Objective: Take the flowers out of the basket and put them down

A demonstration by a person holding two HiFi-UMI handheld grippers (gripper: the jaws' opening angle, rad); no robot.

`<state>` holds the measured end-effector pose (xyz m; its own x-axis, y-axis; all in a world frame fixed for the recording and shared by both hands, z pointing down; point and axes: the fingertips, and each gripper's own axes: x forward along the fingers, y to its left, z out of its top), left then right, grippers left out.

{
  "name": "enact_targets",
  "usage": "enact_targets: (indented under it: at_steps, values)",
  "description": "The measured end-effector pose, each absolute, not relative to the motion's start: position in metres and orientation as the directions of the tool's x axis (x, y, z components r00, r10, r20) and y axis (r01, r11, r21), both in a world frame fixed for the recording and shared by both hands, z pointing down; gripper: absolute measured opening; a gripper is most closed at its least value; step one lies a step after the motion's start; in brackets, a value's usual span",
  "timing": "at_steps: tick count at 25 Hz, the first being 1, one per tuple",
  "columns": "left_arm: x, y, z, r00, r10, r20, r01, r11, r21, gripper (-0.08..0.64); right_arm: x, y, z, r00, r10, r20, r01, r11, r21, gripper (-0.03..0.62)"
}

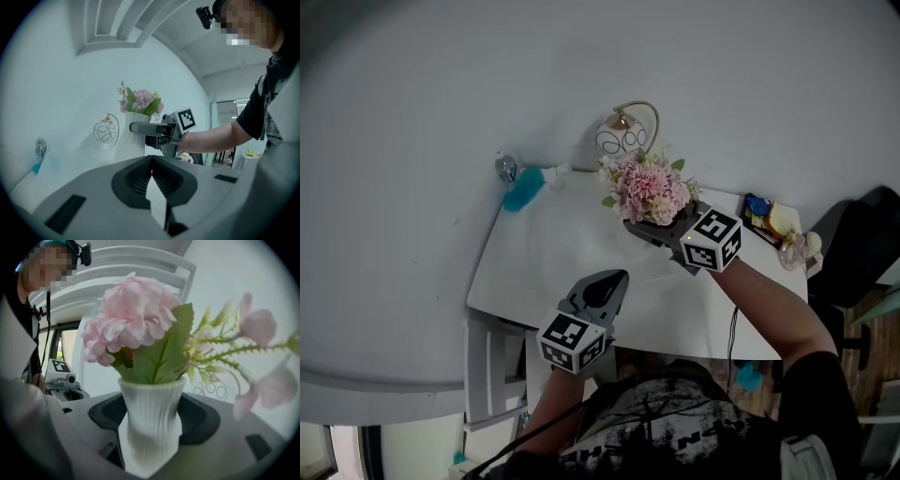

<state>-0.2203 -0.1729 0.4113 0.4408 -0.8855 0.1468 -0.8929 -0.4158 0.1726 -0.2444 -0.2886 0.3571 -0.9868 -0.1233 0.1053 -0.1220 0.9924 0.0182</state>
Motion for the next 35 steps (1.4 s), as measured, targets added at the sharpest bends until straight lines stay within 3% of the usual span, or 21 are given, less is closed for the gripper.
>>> enact_targets:
  at_steps: [7,19,35]
  values:
    - [-0.189,-0.184,0.407,0.500,-0.858,0.121,-0.862,-0.479,0.166,0.014,-0.206,-0.284,0.324,-0.983,-0.174,0.055,-0.172,0.984,0.037,0.336]
    - [-0.075,-0.214,0.389,0.588,-0.801,0.116,-0.807,-0.570,0.153,0.014,-0.077,-0.287,0.254,-0.976,-0.217,-0.033,-0.218,0.976,0.031,0.336]
    - [0.027,-0.217,0.409,0.637,-0.756,0.148,-0.770,-0.615,0.169,0.014,0.045,-0.291,0.322,-0.944,-0.331,0.020,-0.331,0.943,-0.028,0.336]
